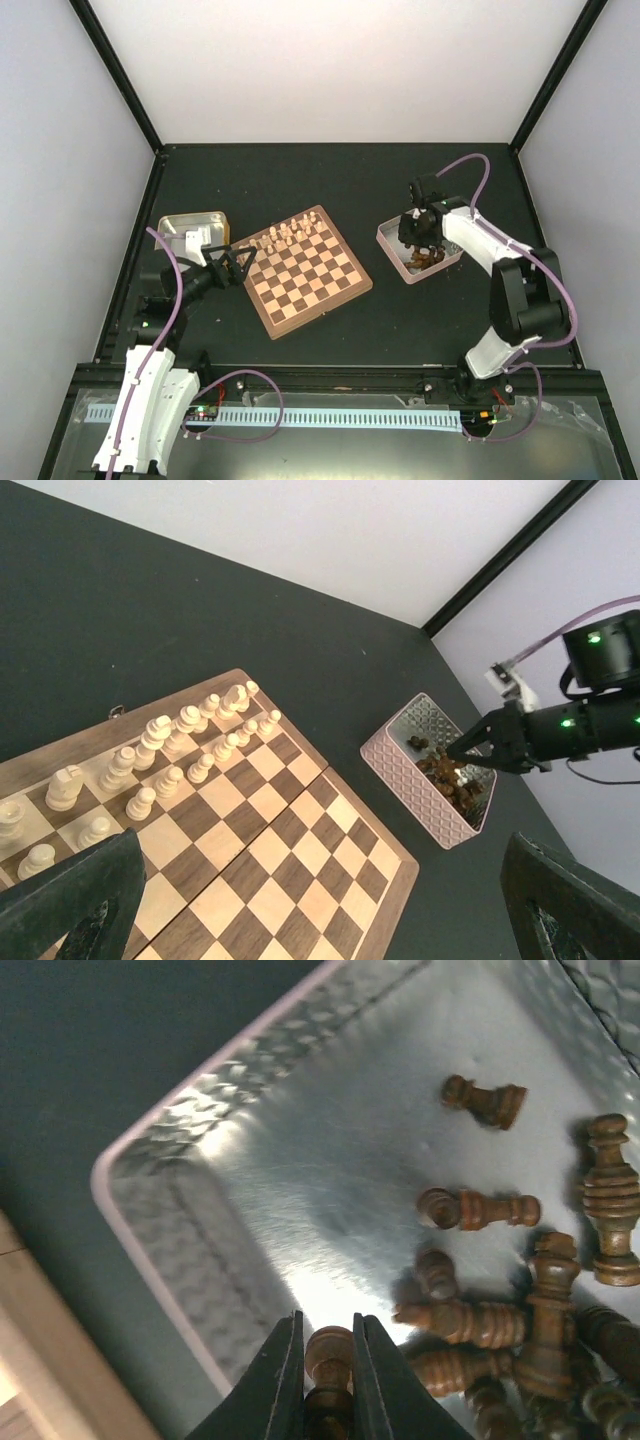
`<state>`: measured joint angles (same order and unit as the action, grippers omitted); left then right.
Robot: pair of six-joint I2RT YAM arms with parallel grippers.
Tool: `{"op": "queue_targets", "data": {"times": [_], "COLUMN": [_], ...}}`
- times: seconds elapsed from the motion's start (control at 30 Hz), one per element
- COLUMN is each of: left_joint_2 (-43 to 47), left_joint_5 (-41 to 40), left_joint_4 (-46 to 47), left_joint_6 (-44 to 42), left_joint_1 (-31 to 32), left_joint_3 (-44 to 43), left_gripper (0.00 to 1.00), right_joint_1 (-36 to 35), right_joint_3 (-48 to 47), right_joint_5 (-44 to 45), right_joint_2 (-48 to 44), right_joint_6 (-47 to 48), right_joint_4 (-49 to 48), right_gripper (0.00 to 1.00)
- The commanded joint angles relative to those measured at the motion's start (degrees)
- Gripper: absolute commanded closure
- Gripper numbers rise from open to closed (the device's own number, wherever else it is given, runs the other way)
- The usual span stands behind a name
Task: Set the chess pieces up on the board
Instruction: Pick up the chess piece from the storage box, then place the chess piece on the chessboard.
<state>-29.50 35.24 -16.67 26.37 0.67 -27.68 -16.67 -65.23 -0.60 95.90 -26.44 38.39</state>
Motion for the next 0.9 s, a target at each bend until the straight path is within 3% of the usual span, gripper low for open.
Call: {"op": "queue_targets", "data": {"times": [0.0,0.2,0.47,0.87], "left_joint_2": [0.88,1.18,1.46,1.89], "left_joint_5": [-0.93,-1.50,-1.86,-2.37], "left_joint_4": [0.91,0.56,0.45,0.21], "left_joint_6": [0.22,0.28,0.33,-0.12], "left_joint_1": [0.18,0.20,0.23,0.39], "left_joint_3": [-1.15,-1.06,-0.45,0.17], "left_gripper": [0.01,0.01,0.01,0.01], "right_joint_1": [-3.11,-9.57,-20.26,-24.46], "right_joint_3": [-1.36,-3.51,-6.48,-7.39], "right_joint_5": [-0.87,-1.72,-2.61,-2.06], "right_joint_2": [-4.01,-3.75,3.09,7.60], "right_joint_6": [-0.87,-1.46,-1.76,-1.95], "right_joint_4": [1.67,3.62,4.58,5.29], "right_gripper": [0.93,0.93,0.93,0.92]}}
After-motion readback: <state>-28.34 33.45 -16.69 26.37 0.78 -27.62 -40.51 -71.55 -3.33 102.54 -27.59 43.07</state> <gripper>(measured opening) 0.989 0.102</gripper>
